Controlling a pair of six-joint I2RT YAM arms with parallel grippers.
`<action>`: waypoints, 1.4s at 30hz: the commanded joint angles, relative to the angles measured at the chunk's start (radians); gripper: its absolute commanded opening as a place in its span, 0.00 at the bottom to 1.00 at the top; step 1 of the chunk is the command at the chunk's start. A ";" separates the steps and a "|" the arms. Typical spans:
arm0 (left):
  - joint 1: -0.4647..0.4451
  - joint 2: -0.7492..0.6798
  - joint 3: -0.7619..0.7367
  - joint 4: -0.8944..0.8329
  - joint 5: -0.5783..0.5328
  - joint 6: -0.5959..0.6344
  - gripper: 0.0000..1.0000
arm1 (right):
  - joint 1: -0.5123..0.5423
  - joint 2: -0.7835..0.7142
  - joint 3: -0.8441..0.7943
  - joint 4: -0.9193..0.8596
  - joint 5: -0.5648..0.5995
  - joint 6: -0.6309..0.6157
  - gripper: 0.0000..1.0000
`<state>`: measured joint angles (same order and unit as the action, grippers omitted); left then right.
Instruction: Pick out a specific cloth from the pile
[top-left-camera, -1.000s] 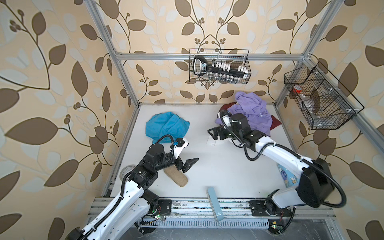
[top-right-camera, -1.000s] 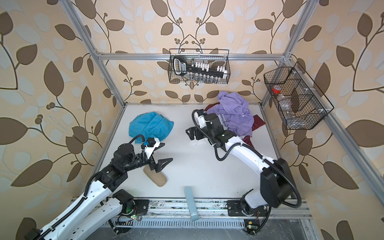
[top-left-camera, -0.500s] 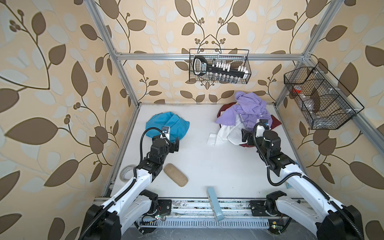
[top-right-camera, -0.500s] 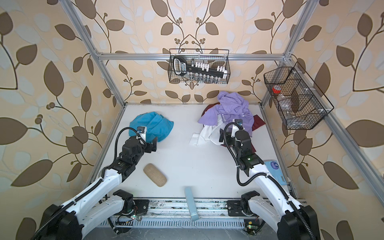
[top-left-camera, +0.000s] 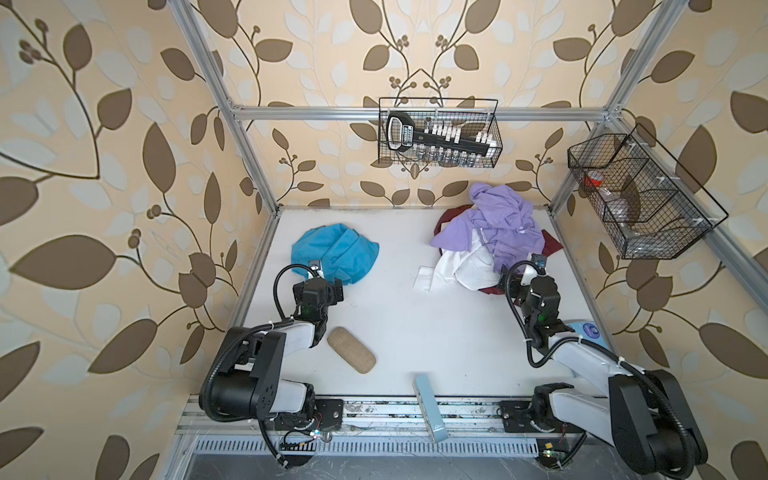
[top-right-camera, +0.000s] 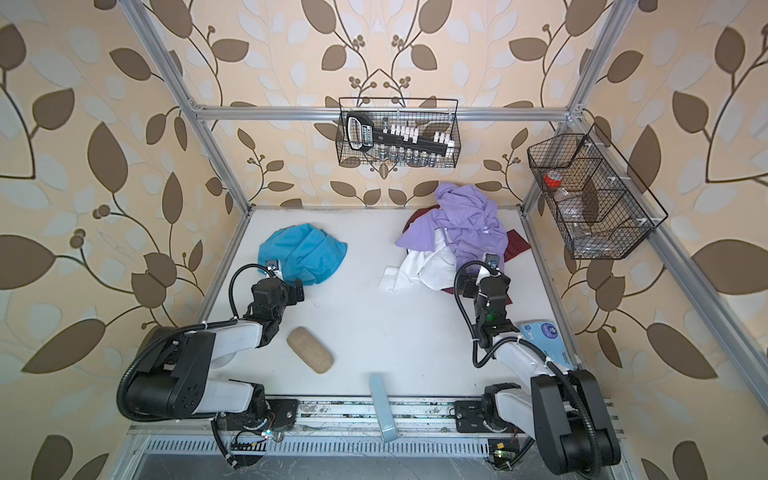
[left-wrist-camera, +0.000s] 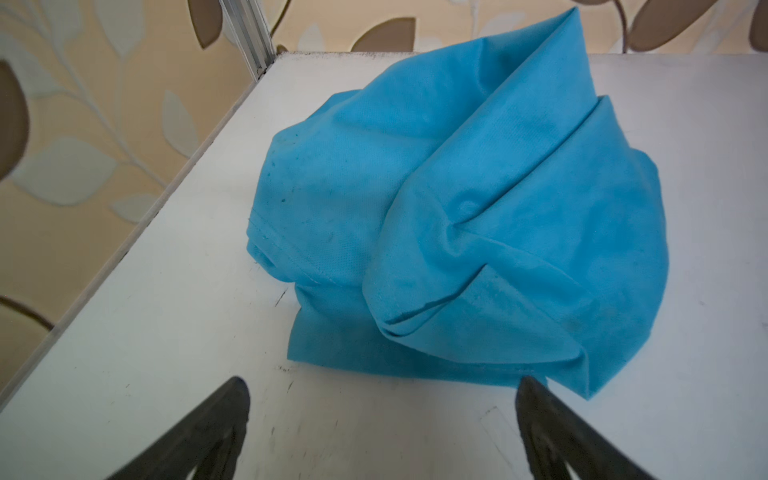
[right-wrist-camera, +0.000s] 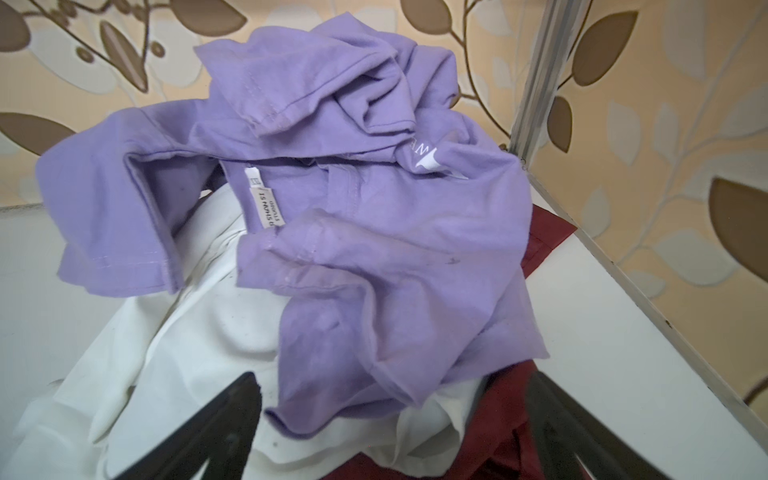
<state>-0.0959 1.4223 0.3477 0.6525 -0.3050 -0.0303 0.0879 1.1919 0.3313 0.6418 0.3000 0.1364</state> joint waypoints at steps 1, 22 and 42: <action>0.026 0.037 0.002 0.131 0.009 -0.024 0.99 | -0.011 0.036 -0.009 0.122 0.013 -0.012 1.00; 0.065 0.069 0.015 0.119 0.057 -0.047 0.99 | -0.085 0.305 -0.116 0.527 -0.067 -0.036 1.00; 0.064 0.065 0.013 0.121 0.055 -0.046 0.99 | -0.089 0.301 -0.121 0.529 -0.076 -0.032 1.00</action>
<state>-0.0376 1.4876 0.3473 0.7307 -0.2611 -0.0628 0.0032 1.4864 0.2279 1.1458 0.2348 0.0929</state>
